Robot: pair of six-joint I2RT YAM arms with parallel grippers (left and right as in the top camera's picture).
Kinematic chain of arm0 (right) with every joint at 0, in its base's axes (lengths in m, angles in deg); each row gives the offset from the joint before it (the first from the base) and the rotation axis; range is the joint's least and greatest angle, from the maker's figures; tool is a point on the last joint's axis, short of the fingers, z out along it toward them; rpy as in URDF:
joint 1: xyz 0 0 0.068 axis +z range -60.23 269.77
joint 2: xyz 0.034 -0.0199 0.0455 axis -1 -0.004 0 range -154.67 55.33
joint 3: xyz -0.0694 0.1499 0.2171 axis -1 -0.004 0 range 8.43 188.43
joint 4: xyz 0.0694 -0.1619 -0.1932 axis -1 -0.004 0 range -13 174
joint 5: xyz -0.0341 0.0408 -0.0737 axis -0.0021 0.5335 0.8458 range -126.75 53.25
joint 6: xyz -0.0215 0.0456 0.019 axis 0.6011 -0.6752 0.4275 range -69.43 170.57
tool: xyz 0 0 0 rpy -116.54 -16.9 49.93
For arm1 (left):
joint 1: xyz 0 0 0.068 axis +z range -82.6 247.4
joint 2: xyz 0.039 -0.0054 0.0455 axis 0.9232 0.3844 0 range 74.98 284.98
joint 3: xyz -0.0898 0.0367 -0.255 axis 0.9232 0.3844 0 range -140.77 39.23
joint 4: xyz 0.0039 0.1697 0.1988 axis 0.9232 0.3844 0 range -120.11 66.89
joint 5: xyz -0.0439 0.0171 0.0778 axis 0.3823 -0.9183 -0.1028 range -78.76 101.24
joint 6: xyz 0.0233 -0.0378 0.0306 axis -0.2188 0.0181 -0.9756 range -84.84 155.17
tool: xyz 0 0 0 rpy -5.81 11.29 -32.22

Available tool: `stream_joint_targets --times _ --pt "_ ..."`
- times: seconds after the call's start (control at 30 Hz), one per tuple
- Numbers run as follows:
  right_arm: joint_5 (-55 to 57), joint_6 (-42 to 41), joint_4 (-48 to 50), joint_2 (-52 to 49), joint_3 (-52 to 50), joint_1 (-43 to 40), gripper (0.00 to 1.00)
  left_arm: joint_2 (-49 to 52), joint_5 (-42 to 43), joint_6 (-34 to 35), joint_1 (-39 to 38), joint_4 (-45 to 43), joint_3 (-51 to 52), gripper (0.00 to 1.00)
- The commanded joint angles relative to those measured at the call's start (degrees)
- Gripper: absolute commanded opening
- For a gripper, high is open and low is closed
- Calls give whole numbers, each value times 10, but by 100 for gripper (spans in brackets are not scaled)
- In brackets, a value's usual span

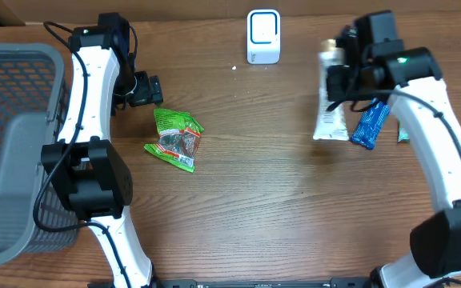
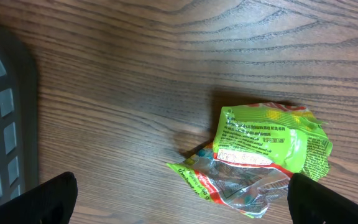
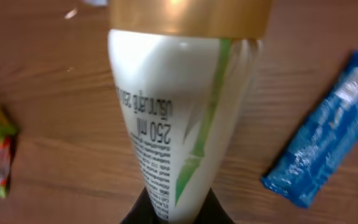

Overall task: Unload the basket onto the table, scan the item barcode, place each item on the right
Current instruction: 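Carry the lotion tube right and drop it by the scanned items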

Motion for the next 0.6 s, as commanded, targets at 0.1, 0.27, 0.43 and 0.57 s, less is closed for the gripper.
stream_joint_targets --times 0.1,0.27,0.43,0.57 --pt "-21 -146 99 9 -85 -91 4 -14 2 6 -7 0 -1 100" --pt "4 -150 162 6 -176 -133 4 -14 2 6 -7 0 -1 100" --pt "14 -74 188 -4 -214 -174 4 -14 2 6 -7 0 -1 100" --pt "13 -53 173 -6 -214 -195 4 -14 2 6 -7 0 -1 100"
